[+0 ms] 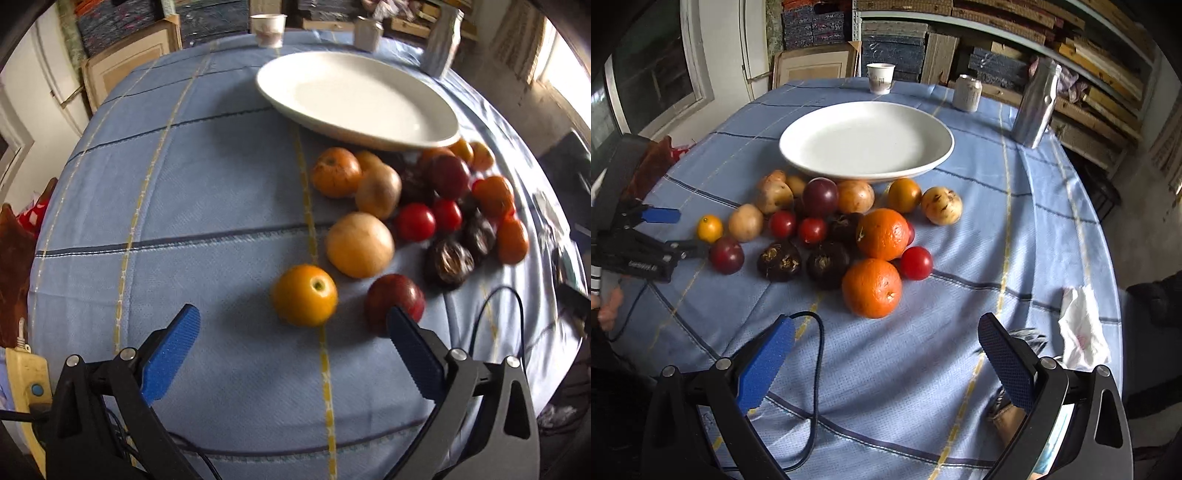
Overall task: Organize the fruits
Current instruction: 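Grasp the small yellow-orange fruit with the left tool while the right tool approaches the large orange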
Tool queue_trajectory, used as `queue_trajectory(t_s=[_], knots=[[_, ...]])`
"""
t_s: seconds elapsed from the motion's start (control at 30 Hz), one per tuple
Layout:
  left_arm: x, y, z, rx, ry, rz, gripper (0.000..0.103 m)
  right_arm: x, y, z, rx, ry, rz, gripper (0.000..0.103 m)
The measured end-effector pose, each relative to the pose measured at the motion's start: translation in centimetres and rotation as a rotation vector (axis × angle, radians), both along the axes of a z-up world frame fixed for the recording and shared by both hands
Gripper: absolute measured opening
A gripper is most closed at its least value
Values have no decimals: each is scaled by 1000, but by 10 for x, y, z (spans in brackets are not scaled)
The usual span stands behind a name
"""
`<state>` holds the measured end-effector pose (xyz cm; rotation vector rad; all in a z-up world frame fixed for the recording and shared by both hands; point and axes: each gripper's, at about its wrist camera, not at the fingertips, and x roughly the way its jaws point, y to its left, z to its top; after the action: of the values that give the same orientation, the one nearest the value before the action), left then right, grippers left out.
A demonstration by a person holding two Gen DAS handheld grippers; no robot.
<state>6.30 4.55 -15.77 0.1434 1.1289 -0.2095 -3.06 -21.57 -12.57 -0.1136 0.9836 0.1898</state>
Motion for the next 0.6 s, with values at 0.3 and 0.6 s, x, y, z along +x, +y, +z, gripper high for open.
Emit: queue_trajectory(t_s=[0.3,0.6], knots=[[12,11,-11,-26,15,-1,87,5,-4,1,34,-5,-11,98],[17,2,-23,-55,31,-57,66,8,-4,0,46,3,-7,93]])
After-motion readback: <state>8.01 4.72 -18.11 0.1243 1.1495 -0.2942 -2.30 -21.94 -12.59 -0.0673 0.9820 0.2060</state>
